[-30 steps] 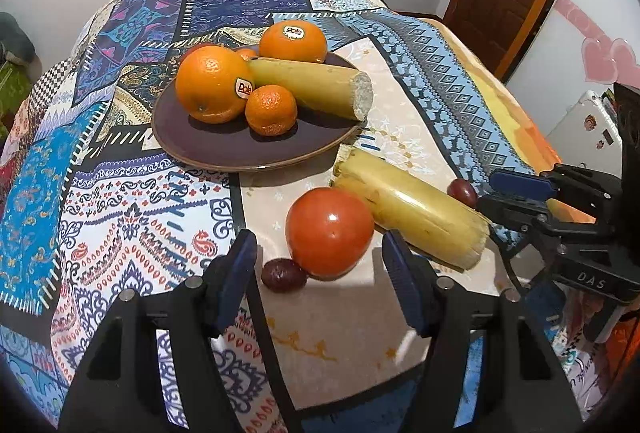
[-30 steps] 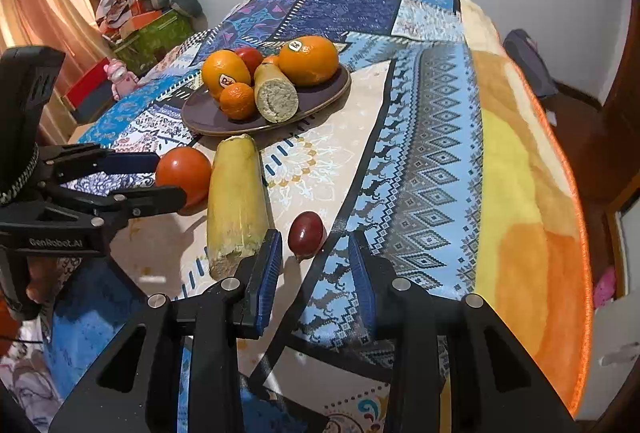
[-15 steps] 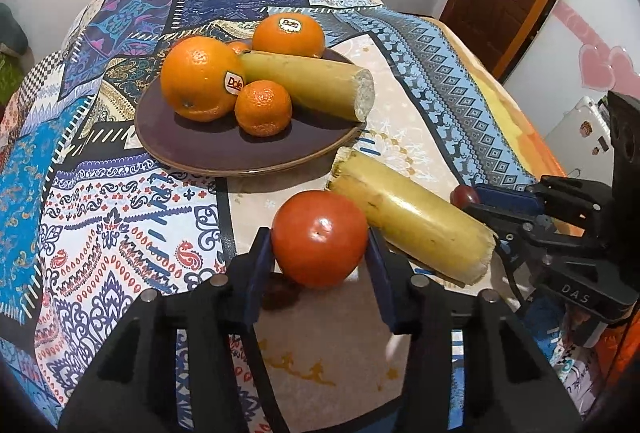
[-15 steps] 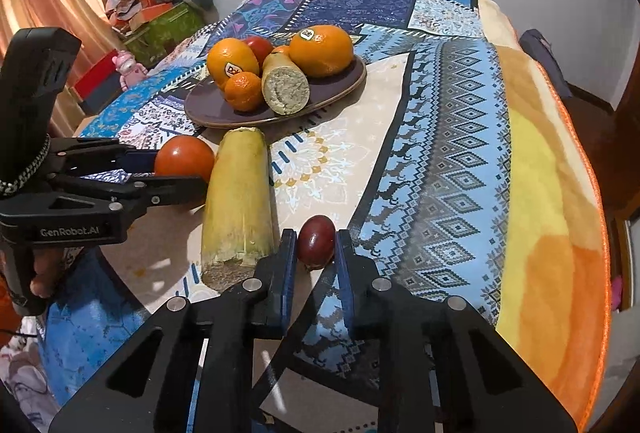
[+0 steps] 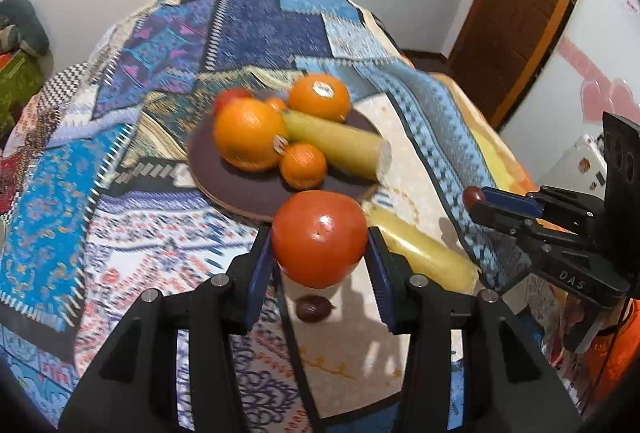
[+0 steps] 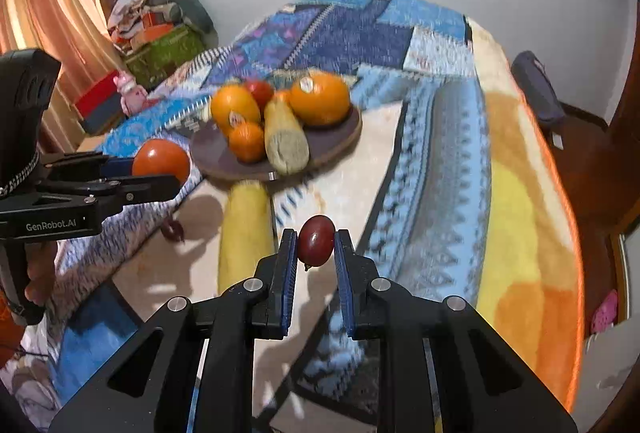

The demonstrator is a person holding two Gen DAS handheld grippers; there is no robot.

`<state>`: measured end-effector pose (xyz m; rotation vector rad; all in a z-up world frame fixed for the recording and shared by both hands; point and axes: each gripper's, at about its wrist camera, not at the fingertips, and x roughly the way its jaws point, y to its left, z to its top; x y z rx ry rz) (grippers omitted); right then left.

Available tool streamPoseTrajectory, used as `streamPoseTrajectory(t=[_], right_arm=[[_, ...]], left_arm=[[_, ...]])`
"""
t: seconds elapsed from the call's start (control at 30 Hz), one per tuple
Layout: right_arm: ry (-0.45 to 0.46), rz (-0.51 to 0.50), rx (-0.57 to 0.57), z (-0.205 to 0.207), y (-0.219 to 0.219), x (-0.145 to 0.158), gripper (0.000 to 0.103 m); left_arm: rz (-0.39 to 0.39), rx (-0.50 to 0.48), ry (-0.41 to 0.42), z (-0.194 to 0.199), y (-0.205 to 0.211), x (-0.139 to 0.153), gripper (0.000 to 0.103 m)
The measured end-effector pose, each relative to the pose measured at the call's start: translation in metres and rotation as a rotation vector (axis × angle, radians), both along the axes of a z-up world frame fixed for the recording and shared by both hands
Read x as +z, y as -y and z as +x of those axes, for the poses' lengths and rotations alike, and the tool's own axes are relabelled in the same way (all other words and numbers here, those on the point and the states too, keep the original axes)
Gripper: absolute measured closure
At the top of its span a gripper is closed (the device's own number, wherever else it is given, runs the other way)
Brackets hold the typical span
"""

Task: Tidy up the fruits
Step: 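Grasp the red tomato with the left tool while the right tool grasps the dark plum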

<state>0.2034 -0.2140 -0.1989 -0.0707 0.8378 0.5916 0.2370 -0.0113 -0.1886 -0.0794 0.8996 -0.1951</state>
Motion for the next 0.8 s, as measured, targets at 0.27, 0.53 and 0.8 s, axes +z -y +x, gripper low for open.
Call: streamPoseTrajectory(t=[0.27, 0.53, 0.8], right_arm=[[0.070, 0.026, -0.002, 0.023, -0.015, 0.023, 0.086], [0.092, 0.004, -0.009, 0.058, -0.032, 0.022, 0.086], [0.043, -0.035, -0.007, 0.087, -0.047, 0.004, 0.086]], left_arm=[[0.010, 0.080, 0.028, 0.015, -0.032, 0.013, 0.057], [0.013, 0.109, -0.009, 0.037, -0.049, 0.001, 0.057], [0.016, 0.084, -0.046, 0.053, -0.040, -0.019, 0.057]])
